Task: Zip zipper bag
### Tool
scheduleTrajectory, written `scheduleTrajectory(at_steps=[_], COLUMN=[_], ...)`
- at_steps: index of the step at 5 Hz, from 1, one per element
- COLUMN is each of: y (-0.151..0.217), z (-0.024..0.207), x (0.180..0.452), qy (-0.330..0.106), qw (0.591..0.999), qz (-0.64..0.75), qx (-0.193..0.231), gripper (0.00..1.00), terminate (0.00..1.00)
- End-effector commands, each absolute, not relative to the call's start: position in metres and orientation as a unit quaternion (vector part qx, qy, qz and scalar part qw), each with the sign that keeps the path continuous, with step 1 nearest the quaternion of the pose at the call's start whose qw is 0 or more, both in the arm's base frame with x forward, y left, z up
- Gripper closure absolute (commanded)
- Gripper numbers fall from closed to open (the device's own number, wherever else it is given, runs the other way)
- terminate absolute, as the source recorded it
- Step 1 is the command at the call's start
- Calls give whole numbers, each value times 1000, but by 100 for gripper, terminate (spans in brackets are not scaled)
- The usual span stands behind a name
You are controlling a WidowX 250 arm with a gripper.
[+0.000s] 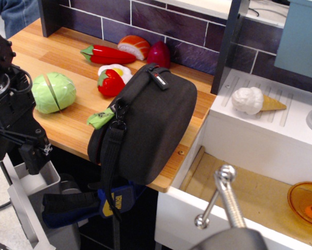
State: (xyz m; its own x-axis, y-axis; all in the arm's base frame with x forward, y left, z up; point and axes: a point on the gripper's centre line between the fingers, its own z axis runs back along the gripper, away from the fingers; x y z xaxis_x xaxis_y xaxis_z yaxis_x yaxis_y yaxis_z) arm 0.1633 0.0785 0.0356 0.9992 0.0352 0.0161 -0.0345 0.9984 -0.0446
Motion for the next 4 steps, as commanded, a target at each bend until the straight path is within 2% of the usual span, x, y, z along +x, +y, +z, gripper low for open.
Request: scheduleTrajectory(at_steps=[1,3,4], y=[79,59,39], z=[36,109,132], x=[163,176,181], qy=[-8,33,10], qw=[1000,992,985], qz=[17,-59,-124], qx=[-22,-103,-117], gripper=[0,0,0], terminate=[0,0,0])
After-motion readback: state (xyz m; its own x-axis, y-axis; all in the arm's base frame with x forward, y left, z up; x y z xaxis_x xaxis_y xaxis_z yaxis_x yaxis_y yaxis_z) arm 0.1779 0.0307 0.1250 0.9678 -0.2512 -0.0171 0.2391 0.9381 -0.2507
